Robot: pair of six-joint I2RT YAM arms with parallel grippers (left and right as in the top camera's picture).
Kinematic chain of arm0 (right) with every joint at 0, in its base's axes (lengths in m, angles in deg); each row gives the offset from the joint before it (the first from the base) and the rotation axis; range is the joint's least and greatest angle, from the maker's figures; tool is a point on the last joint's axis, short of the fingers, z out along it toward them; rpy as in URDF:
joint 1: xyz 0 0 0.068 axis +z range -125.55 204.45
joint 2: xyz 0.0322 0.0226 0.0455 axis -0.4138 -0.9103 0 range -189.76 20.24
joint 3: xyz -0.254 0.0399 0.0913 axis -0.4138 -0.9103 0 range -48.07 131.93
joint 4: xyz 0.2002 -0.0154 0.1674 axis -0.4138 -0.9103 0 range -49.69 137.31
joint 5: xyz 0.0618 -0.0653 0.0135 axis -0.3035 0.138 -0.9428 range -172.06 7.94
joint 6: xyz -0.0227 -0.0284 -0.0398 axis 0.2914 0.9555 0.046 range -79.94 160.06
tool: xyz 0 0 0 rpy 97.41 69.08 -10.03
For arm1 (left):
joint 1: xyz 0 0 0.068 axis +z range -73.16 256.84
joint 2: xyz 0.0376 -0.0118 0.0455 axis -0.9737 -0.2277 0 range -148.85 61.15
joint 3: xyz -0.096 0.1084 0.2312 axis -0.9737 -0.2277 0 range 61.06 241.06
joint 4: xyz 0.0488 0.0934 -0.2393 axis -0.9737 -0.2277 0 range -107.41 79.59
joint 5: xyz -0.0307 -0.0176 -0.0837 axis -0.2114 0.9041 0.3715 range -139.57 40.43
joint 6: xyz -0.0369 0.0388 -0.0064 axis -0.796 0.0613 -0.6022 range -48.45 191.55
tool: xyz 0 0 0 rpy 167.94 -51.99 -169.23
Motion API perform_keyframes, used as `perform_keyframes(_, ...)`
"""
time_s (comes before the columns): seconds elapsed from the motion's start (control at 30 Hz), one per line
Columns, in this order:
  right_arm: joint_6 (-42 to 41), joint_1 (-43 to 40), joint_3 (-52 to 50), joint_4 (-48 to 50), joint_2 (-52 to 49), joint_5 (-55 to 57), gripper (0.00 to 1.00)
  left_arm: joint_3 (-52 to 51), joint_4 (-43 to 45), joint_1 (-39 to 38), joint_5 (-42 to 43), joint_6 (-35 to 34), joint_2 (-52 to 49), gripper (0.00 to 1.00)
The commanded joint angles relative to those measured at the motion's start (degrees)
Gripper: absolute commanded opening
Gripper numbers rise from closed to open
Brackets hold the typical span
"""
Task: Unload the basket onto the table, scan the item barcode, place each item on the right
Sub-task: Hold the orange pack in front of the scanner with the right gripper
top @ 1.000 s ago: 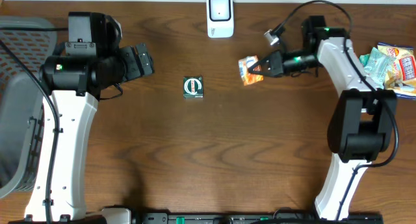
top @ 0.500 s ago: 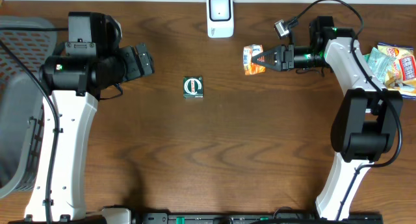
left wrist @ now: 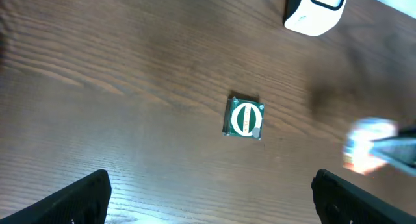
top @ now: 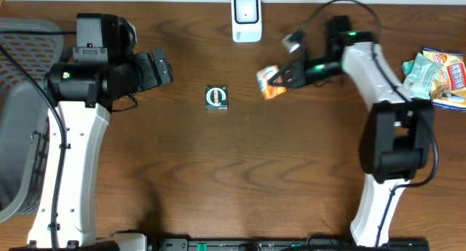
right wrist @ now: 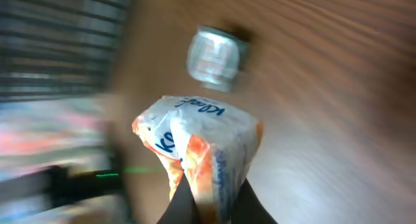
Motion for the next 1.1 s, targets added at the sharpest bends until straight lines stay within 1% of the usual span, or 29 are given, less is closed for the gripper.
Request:
perform_keyframes(0.0, -10.7, 6.0, 0.9, 4.5, 0.5, 41.3, 0.01, 0.2, -0.2, 0.2, -0.2, 0.3, 0.0, 0.98)
perform_keyframes(0.03, -10.6, 7.7, 0.9, 7.4, 0.5, 49.9, 0.01, 0.2, -0.2, 0.2, -0.2, 0.3, 0.0, 0.97)
perform_keyframes(0.07, -10.3, 8.9, 0.9, 9.7, 0.5, 55.1, 0.01, 0.2, -0.2, 0.2, -0.2, 0.4, 0.0, 0.98)
perform_keyframes(0.1, -7.9, 10.8, 0.9, 14.7, 0.5, 63.1, 0.01, 0.2, -0.2, 0.2, -0.2, 0.4, 0.0, 0.98)
perform_keyframes(0.17, 0.1, 13.8, 0.9, 25.3, 0.5, 70.8, 0.01, 0.2, -0.2, 0.2, -0.2, 0.4, 0.0, 0.98)
perform_keyframes(0.27, 10.0, 16.0, 0.9, 40.6, 0.5, 71.4, 0.01, 0.2, -0.2, 0.2, -0.2, 0.3, 0.0, 0.98)
perform_keyframes(0.33, 12.8, 16.6, 0.9, 49.0, 0.5, 69.5, 0.01, 0.2, -0.2, 0.2, -0.2, 0.4, 0.0, 0.98)
perform_keyframes(0.4, 15.6, 16.9, 0.9, 56.9, 0.2, 64.8, 0.01, 0.2, -0.2, 0.2, -0.2, 0.4, 0.0, 0.98)
perform_keyframes(0.5, 16.5, 16.8, 0.9, 65.8, -1.1, 63.0, 0.01, 0.2, -0.2, 0.2, -0.2, 0.3, 0.0, 0.98)
perform_keyframes(0.6, 17.0, 16.2, 0.9, 71.8, -3.0, 62.8, 0.01, 0.2, -0.2, 0.2, -0.2, 0.4, 0.0, 0.98)
perform_keyframes(0.7, 17.0, 15.6, 0.9, 76.3, -6.8, 57.7, 0.01, 0.2, -0.2, 0.2, -0.2, 0.3, 0.0, 0.98)
perform_keyframes(0.77, 16.8, 15.9, 0.9, 78.9, -9.3, 56.8, 0.01, 0.2, -0.2, 0.2, -0.2, 0.4, 0.0, 0.98)
perform_keyframes(0.93, 16.2, 15.9, 0.9, 82.7, -12.1, 57.2, 0.01, 0.2, -0.2, 0.2, -0.2, 0.3, 0.0, 0.98)
perform_keyframes(1.07, 15.9, 15.2, 1.3, 82.7, -12.1, 57.2, 0.01, 0.2, -0.2, 0.2, -0.2, 0.4, 0.0, 0.98)
